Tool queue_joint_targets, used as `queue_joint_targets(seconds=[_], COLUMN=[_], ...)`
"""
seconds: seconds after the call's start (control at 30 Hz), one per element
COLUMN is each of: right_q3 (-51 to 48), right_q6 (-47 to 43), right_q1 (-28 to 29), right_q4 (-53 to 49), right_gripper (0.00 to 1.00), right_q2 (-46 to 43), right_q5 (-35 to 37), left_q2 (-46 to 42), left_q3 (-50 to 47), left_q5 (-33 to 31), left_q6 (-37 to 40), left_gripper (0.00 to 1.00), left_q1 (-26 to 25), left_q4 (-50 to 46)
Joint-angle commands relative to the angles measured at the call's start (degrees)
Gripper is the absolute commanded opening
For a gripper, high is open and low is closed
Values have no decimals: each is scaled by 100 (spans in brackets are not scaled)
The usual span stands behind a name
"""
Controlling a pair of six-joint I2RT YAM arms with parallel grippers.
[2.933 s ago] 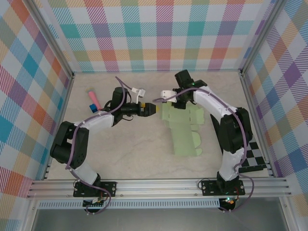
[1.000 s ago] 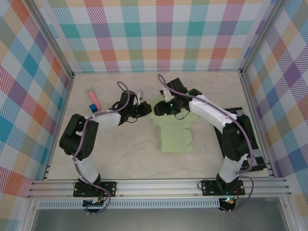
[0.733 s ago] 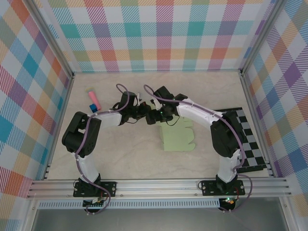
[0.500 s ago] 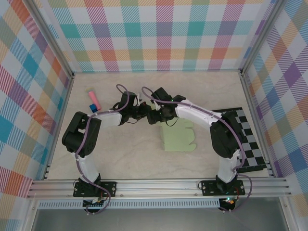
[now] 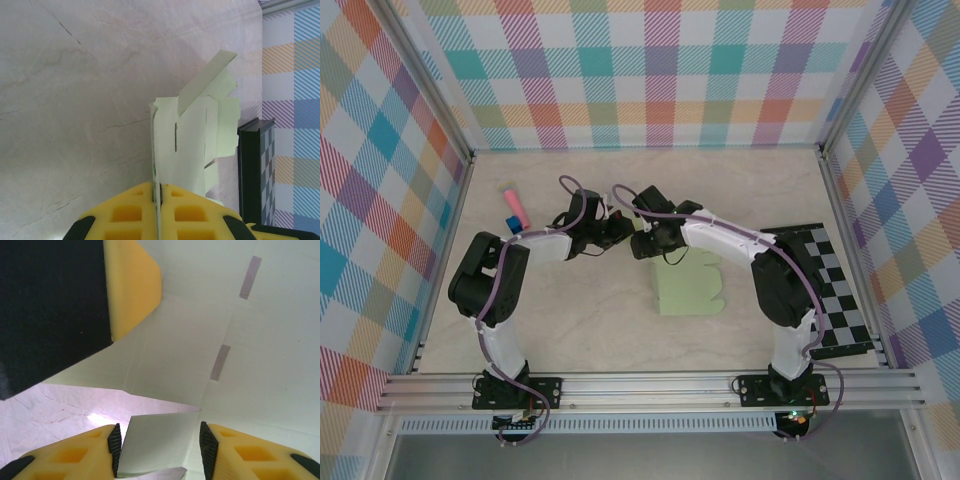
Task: Fold the paper box
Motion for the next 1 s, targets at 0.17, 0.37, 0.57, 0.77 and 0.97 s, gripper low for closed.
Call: queue_joint_targets(seconds=[0.17, 0.37, 0.57, 0.77, 0.97], right_q3=[-117, -238, -450, -593, -757], right_q6=[279, 344, 324, 332, 390], right_q1=[-179, -301, -393, -534, -767], right_q4=[-136, -270, -219, 1, 299], right_gripper=[43, 42, 42, 39, 43], right_q2=[-113, -329, -329, -357, -704], right_q5=[-14, 205, 252, -204, -762], left_q2=[2, -88, -273, -474, -638], left_q3=[94, -10, -169, -245, -459], left_q5=[135, -16, -157, -425, -770], left_q6=[-82, 208, 589, 1456, 2193], left_gripper=[0, 0, 0, 0, 0], left_q1=[139, 143, 143, 7, -247], left_q4=[147, 85, 26, -64, 241])
